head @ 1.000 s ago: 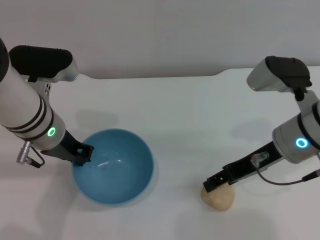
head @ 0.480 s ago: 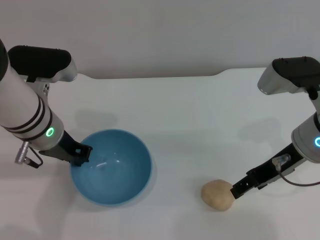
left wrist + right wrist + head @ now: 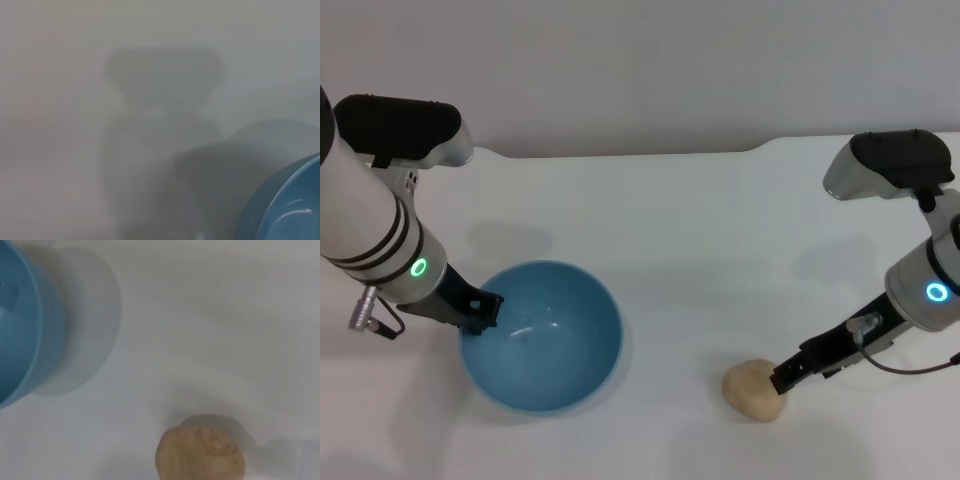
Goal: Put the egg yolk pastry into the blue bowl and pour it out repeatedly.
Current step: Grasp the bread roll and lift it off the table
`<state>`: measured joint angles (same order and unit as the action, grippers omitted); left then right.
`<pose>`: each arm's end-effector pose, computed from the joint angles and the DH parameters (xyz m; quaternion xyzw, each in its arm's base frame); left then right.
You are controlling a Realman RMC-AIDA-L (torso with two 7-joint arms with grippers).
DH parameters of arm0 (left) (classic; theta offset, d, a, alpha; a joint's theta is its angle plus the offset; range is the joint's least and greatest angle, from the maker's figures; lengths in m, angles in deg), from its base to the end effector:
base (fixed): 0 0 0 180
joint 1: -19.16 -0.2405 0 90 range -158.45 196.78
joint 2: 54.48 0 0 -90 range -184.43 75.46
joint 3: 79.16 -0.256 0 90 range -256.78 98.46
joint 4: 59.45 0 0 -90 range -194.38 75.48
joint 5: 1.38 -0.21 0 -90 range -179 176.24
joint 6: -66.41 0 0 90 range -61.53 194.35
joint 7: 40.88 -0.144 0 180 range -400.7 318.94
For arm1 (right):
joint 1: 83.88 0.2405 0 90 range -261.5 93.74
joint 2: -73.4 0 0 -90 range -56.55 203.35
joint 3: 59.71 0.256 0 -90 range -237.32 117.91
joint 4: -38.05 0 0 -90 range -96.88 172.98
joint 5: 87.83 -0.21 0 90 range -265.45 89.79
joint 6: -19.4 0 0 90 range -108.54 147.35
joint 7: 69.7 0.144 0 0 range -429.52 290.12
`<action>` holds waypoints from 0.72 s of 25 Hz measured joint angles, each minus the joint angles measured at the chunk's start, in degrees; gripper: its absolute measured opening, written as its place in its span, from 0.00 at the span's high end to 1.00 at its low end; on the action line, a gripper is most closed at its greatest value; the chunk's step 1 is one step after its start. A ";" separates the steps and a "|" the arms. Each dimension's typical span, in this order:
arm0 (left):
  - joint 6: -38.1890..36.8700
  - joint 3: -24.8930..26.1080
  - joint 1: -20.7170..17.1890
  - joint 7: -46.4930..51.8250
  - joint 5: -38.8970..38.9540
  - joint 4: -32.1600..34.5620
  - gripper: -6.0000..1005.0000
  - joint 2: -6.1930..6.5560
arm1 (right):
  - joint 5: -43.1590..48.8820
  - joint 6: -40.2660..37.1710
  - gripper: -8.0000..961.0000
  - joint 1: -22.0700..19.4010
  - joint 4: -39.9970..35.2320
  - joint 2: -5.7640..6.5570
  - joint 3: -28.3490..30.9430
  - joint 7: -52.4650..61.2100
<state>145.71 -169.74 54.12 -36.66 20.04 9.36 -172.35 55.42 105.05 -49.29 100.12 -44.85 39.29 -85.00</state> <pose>-0.2171 0.3624 -0.0238 -0.7660 -0.5350 0.1999 0.2951 0.2231 0.3397 -0.0330 -0.8170 0.5373 -0.1671 0.1261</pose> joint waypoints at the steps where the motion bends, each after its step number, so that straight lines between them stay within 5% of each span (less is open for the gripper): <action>1: -0.01 -0.06 -0.02 0.00 0.00 0.00 0.99 0.00 | 0.00 0.00 0.28 0.00 0.00 0.00 0.00 0.00; 18: -0.05 0.16 -0.01 -0.68 -0.05 -0.10 0.99 -0.09 | -4.20 -5.61 0.27 1.58 -5.69 -0.14 -0.04 -2.54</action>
<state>145.66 -169.58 54.11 -37.34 19.98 9.27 -172.43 51.22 99.44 -47.71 94.44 -45.00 39.25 -87.54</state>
